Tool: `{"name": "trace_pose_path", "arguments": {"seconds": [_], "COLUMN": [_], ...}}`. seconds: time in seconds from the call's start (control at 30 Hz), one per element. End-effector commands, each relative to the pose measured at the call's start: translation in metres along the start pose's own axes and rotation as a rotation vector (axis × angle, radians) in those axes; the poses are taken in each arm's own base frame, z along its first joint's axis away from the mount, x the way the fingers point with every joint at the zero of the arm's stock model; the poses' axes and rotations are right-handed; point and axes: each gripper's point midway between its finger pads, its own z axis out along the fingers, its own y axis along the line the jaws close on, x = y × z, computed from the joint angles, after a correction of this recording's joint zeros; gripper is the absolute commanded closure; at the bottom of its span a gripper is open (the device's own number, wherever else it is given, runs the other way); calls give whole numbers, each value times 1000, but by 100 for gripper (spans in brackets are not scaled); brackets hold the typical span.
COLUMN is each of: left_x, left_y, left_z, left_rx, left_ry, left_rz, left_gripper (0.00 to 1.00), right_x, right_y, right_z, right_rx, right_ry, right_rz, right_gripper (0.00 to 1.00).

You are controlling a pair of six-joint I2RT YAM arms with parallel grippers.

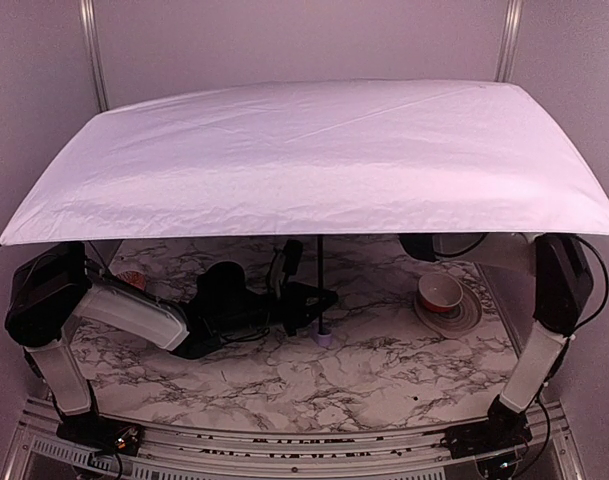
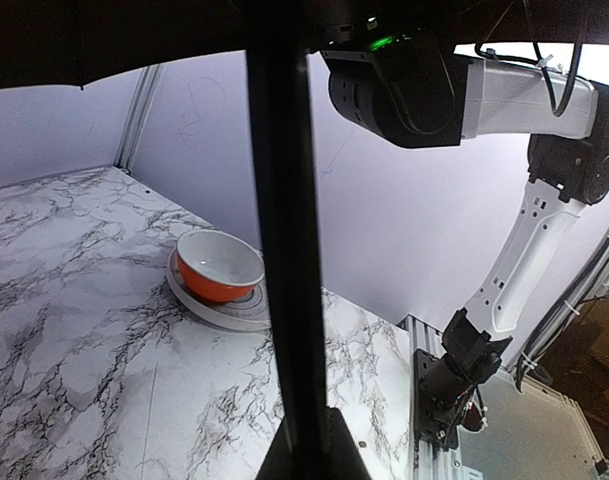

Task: Put away the umbrella

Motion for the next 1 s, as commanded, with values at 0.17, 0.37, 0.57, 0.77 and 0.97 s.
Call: {"name": "trace_pose_path", "arguments": {"seconds": [0.17,0.37,0.57,0.77,0.97], "left_x": [-32,-36,-45,-43,-41], "left_y": [-24,-27,-27,-27,-32], "left_z": [-2,-2,-4,-3,3], "left_rx": [51,56,44,52,91], "left_ry": [-74,-84,-118,-111,-98], "left_rz": [102,103,107,135,123], "left_gripper": [100,100,100,100,100], "right_x": [-12,-11,-16,-18,-30], "right_y": [20,24,28,45,57], "right_z": [19,13,-9,-14,-14], "right_rx": [16,-15,35,16,-4], "right_ry": [-61,-96,-188,-215,-269], "right_rz": [64,168,230,240,180], "right_gripper": [23,27,26,26,29]}}
